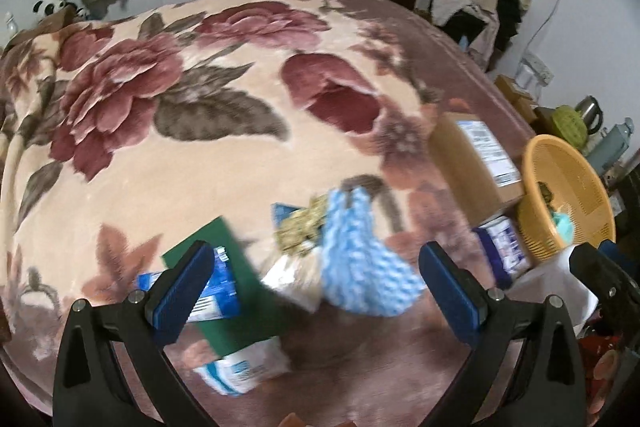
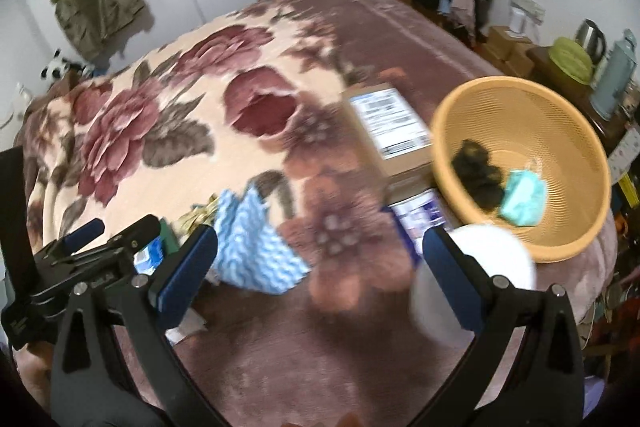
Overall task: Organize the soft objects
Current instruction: 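Move both open tools back over the items on the blanket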
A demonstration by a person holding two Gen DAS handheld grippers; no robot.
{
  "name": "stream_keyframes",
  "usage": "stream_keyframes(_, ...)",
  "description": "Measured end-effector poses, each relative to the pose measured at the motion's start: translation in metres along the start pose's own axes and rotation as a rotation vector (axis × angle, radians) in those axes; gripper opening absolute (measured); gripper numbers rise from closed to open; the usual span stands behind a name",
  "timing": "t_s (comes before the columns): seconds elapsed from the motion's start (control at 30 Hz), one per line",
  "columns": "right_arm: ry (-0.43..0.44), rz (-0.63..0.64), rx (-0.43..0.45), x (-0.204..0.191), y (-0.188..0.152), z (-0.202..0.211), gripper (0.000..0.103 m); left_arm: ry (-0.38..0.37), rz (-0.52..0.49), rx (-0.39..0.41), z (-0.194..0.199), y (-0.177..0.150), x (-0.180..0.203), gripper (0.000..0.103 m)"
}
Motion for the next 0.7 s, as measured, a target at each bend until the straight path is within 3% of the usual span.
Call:
stream_keyframes(0.33, 0.021, 0.045, -0.099, -0.046, -0.037, -0.041, 0.103, 0.050, 0.029, -0.062, -0.030, -0.034, -0.052, 0.102)
stream_keyframes(0.7, 0.002, 0.006, -0.195, -0.041, -0.073, -0.084, 0.103, 0.058, 0.031, -0.121, -0.057, -0.064, -0.066, 0.102)
Point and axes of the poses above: each gripper's, at about its wrist camera, not at the fingertips, and z roughly against the way its jaws point, x to its right, y to its top, the point moved 1 cm from there along -z, roughly the way its jaws point, and after that the axes turned 8 degrees about y, right-handed, at the moved point
